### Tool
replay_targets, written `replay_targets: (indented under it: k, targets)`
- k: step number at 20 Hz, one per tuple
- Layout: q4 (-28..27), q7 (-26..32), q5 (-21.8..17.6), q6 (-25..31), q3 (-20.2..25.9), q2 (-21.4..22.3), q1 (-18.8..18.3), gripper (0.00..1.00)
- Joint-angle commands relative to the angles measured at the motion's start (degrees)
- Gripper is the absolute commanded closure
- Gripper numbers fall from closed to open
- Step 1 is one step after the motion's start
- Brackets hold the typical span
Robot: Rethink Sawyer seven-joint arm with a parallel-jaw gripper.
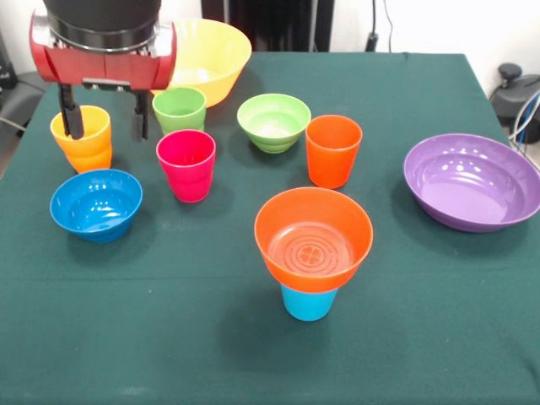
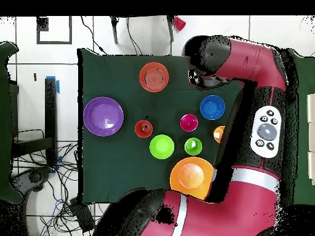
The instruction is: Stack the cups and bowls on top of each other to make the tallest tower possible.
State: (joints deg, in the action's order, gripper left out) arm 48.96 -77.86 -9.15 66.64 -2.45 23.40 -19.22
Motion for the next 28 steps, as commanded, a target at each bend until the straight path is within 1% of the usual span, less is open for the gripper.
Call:
replay_targets:
  k: [1, 4, 6, 11, 14, 16, 19, 20, 22, 23, 25, 28]
  targets:
    - [6.99, -0.30, 0.00, 4.19, 3.17, 0.53, 0.10, 0.00]
    - [6.93, 0.86, -1.27, 2.67, 2.86, 0.25, 0.45, 0.00]
    - [8.51, 1.11, -2.01, 0.43, 2.50, 0.92, 0.75, 0.00]
    - [13.06, 0.14, -1.49, -2.74, 2.67, 3.29, 1.11, 0.00]
    - [16.86, -1.79, -0.10, -7.55, 4.09, 3.90, 0.54, 0.00]
    - [18.26, -2.20, 0.04, -10.05, 4.72, 3.72, 0.17, 0.00]
    - [19.31, -1.82, -1.03, -12.58, 4.66, 3.77, 0.55, 0.00]
    - [18.55, -2.39, -1.77, -12.59, 3.97, 3.31, 1.15, 0.00]
    - [18.66, -3.18, -2.29, -13.51, 3.38, 3.04, 1.74, 0.00]
    - [17.82, -3.17, -2.37, -13.32, 3.32, 2.52, 1.88, 0.00]
    - [18.00, -3.48, -1.88, -13.60, 3.47, 2.20, 1.94, 0.00]
    - [19.95, -4.99, 1.71, -14.59, 5.69, 1.78, 0.70, 0.00]
